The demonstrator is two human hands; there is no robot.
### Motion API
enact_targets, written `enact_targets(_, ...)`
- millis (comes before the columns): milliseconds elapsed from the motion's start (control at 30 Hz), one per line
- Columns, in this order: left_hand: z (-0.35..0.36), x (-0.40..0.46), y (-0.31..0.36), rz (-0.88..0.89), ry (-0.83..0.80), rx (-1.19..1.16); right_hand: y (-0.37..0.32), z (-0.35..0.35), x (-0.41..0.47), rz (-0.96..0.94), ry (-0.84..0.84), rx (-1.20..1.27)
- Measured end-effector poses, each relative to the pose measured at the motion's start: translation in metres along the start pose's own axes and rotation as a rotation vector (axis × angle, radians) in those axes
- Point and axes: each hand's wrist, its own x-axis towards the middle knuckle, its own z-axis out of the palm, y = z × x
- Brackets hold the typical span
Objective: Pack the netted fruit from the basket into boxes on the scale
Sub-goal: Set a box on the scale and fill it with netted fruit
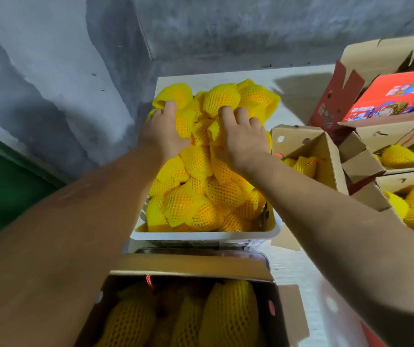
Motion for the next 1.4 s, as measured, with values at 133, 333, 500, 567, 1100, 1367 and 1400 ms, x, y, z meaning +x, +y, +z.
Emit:
enact_targets(133, -0.009, -0.023, 0.016, 0.013, 0.152, -0.129, 0.004, -0.007, -0.011, -0.015, 0.164, -0.056)
enact_targets(333, -0.047, -0.101, 0.040, -0.140, 0.117, -0.975, -0.013, -0.051, -0.056, 0.115, 0.326, 0.533)
enact_targets(500, -0.062, -0.205, 0.031, -0.154, -0.104, -1.550, -0.065, -0.084, -0.155, 0.083, 0.229, 1.157)
enact_targets(567, -0.063, -0.245, 0.016, -0.172, -0.091, -1.651, -0.086, -0.082, -0.198, 0.031, 0.124, 1.239)
enact_targets(1100, -0.095, -0.469, -0.110, -0.439, 0.113, -1.789, -0.166, -0.044, -0.347, 0.083, 0.261, 0.785)
enact_targets(1367, -0.107, -0.512, -0.127, -0.415, -0.097, -1.778, -0.184, -0.041, -0.353, 0.181, -0.012, 0.409)
enact_targets(1400, -0.109, -0.514, -0.128, -0.412, -0.122, -1.814, -0.191, -0.043, -0.365, 0.158, 0.026, 0.492)
